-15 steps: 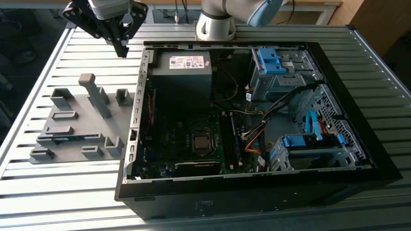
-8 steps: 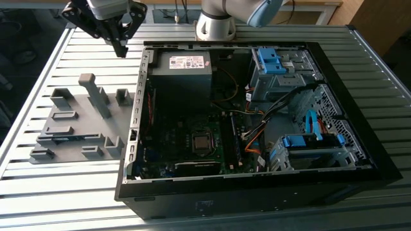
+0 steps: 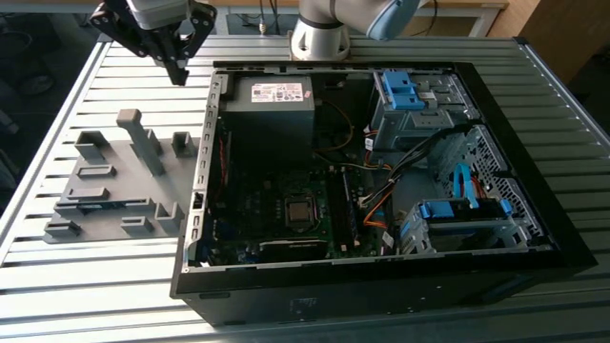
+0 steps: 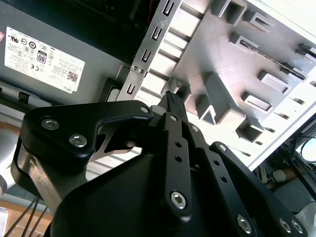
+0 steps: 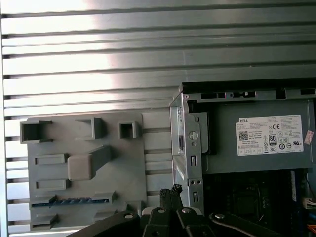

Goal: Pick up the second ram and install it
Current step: 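Reach for the second ram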

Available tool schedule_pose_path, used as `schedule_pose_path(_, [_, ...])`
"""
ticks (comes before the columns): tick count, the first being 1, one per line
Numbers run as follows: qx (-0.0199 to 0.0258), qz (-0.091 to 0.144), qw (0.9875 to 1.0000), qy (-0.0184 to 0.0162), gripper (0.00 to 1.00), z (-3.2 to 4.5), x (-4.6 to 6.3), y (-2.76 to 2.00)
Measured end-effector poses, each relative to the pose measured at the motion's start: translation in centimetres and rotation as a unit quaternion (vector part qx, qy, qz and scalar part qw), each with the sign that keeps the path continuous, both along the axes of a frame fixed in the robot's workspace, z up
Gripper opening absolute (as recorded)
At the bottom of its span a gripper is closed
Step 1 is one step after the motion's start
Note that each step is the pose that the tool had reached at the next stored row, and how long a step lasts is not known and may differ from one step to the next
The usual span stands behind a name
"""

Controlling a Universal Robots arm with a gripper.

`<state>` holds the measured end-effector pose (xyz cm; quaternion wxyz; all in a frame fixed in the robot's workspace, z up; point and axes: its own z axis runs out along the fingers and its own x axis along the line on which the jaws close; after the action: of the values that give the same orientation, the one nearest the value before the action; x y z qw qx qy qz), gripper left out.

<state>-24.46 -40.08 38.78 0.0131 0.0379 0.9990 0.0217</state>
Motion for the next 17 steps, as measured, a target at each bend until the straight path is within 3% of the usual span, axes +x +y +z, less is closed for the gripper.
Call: schedule_pose_path(17, [0.0000, 0.000, 1.0000, 0.0000, 0.11, -0.01, -0.34, 0.00])
